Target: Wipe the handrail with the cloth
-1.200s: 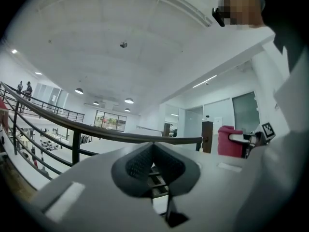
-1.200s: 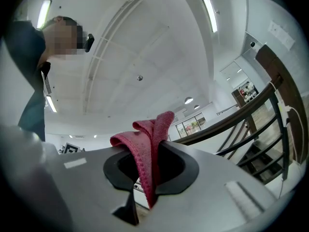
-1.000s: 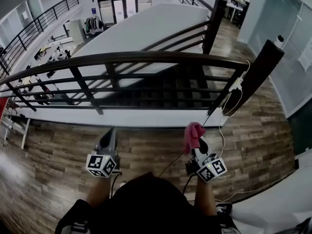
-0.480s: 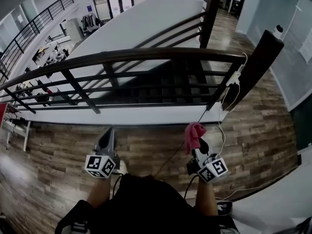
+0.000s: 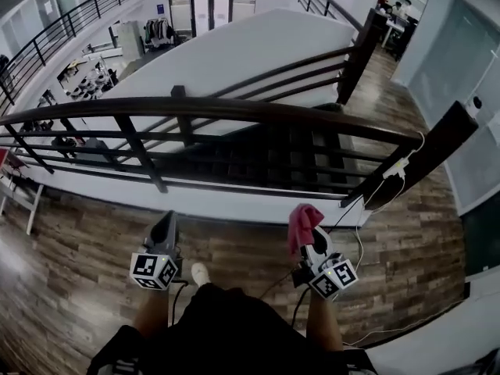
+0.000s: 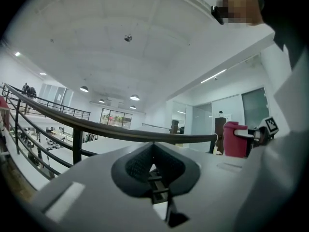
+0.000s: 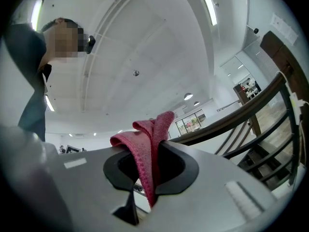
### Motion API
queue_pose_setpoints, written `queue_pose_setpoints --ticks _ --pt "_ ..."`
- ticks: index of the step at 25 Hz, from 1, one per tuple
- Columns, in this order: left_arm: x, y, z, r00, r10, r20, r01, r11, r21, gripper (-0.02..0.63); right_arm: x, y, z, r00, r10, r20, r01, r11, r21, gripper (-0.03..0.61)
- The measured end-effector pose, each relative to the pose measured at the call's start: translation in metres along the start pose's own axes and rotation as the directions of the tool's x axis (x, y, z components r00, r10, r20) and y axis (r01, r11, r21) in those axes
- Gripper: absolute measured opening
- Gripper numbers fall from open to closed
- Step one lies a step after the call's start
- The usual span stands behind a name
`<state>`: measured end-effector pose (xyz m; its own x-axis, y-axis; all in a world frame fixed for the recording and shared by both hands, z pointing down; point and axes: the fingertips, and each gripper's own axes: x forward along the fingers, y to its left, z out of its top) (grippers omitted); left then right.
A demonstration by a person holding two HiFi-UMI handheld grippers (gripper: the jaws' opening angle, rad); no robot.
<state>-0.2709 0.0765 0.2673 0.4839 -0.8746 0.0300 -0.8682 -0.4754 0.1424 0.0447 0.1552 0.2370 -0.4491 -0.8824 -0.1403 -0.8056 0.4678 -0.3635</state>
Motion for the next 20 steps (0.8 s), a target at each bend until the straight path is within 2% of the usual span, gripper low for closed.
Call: queue_pose_setpoints --ticks 6,11,16,20 --pt "0.027 0.082 0.026 0.999 -0.001 0.053 0.001 1.000 0.012 0.000 0.106 0.029 -0.002 0.998 0.063 0.000 -0.063 0.998 -0.030 0.051" --pt "0.039 0.148 0.040 0.997 0.034 0.069 -0.035 0.999 0.016 0.000 0.197 0.059 -0.015 0.988 0.155 -0.008 -0.155 0.988 -0.023 0.051" --pt "0.030 0.190 0.047 0.996 0.065 0.060 -0.066 0.998 0.020 0.000 0.278 0.095 -0.027 0.962 0.272 -0.031 -0.272 0.962 -0.018 0.051" --pt "0.011 0.219 0.042 0.987 0.149 0.066 -0.148 0.989 -0.026 0.000 0.322 0.123 -0.044 0.929 0.361 -0.082 -0.362 0.932 0.005 0.051"
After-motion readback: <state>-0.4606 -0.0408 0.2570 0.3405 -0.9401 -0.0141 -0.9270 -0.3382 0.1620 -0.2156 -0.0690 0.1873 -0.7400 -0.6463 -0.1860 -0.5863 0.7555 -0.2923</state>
